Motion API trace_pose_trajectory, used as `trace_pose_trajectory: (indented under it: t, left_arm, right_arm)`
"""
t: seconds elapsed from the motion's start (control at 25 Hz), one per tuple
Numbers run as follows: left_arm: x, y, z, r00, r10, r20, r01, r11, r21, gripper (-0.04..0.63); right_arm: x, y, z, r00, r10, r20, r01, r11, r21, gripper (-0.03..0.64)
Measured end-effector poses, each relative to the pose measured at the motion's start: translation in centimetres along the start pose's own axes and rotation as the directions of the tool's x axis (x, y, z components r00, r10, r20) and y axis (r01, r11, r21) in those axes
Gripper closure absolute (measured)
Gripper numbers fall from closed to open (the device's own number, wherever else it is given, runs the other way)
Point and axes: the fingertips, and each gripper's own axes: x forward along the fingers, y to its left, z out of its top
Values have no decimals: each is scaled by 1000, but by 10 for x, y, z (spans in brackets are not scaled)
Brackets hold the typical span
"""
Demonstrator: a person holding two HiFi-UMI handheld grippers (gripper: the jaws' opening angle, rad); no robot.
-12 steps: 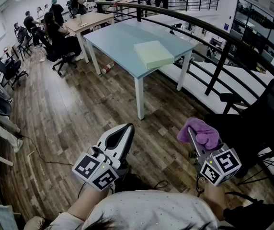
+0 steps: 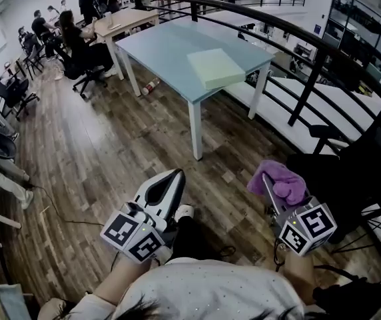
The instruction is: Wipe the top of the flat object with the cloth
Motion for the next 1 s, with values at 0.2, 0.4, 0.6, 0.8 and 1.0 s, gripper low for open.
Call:
trace_pose_trajectory:
  t: [0.2,0.4,0.6,0.8,1.0]
  left_arm:
    - [37,43,-4,1000,-1,20,2,999,-40,594]
    - [88,99,3,998,-57,24,57,998,-26,594]
    - [147,155,47,991,-127,39,129,991,-39,594]
    - [194,208,85,978,-193,73,195,981,-17,594]
    - [217,254,94,980,-188,70,189,982,-6,594]
  right_arm:
    - [42,-26,-3,1000,-9,7,9,999,38,581]
    - [99,-60,7,996,-92,-11,93,996,10,581]
    - [163,-93,60,978,-199,56,198,980,17,581]
    - [221,-119,102,954,-259,151,255,966,41,580]
    - [252,-139,106,922,-355,151,351,935,54,578]
